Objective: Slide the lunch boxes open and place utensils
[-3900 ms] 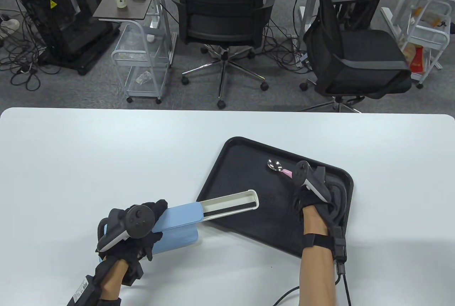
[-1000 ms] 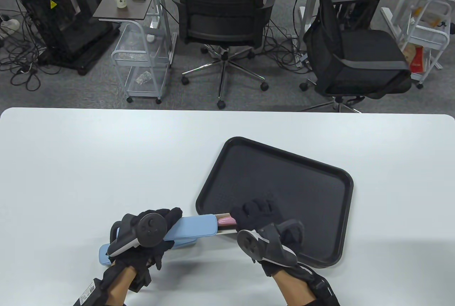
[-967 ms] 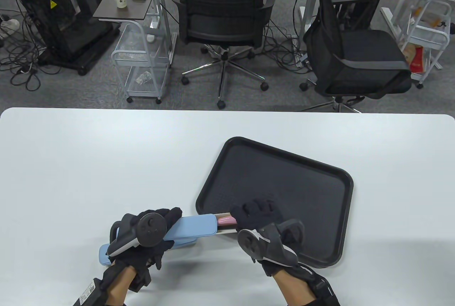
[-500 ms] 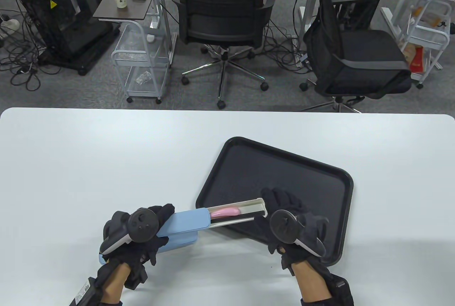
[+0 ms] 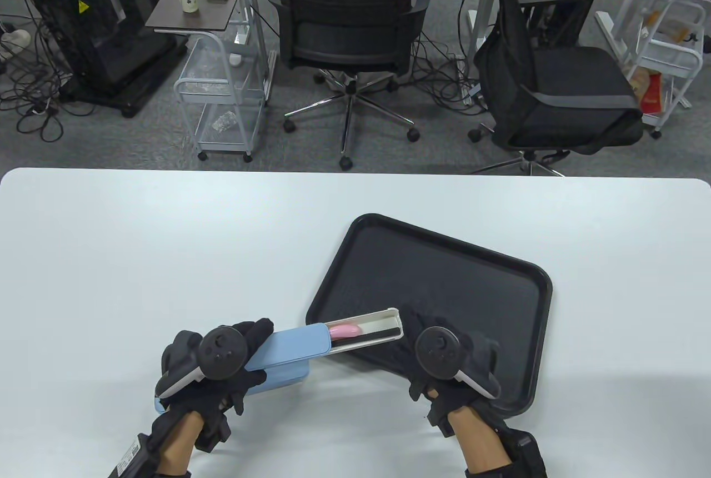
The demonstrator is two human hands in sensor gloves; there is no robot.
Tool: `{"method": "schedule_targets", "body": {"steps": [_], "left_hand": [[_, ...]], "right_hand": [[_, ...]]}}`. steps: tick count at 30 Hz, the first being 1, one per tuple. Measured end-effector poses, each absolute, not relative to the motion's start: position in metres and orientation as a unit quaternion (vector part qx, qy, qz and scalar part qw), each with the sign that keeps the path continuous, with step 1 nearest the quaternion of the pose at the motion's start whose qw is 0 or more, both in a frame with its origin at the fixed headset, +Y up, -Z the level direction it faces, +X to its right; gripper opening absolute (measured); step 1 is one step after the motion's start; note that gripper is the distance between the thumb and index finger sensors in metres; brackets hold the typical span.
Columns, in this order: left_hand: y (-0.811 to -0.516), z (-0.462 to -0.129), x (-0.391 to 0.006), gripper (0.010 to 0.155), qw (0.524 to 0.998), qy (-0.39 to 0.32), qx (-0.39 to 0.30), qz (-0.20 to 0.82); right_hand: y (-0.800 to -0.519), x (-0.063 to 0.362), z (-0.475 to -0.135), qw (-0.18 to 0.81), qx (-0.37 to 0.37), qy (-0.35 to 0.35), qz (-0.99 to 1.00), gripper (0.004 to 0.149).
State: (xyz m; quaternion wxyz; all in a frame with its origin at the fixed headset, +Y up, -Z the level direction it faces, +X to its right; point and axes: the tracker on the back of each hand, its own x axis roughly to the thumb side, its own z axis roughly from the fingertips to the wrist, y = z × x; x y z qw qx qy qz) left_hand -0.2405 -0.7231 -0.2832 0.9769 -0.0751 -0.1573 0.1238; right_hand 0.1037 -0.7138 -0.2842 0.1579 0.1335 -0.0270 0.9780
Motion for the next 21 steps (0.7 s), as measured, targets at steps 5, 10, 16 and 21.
{"method": "schedule_targets", "body": {"steps": [5,10,16,21], "left_hand": [[-0.722,-0.28,-0.232,0.082,0.976,-0.171,-0.067,0.114],[-0.719,-0.276,-0.225,0.082,0.976,-0.18,-0.06,0.103],[-0.717,-0.271,-0.215,0.082,0.974,-0.197,-0.058,0.093],[-0.716,-0.27,-0.215,0.081,0.974,-0.199,-0.053,0.091]], "right_hand": [[-0.716,0.081,-0.277,0.177,0.172,-0.005,0.969,0.071],[-0.716,0.057,-0.268,0.154,0.206,0.0,0.966,0.074],[-0.721,0.04,-0.262,0.183,0.259,0.04,0.948,0.078],[-0.722,0.037,-0.26,0.183,0.262,0.04,0.947,0.081]]}}
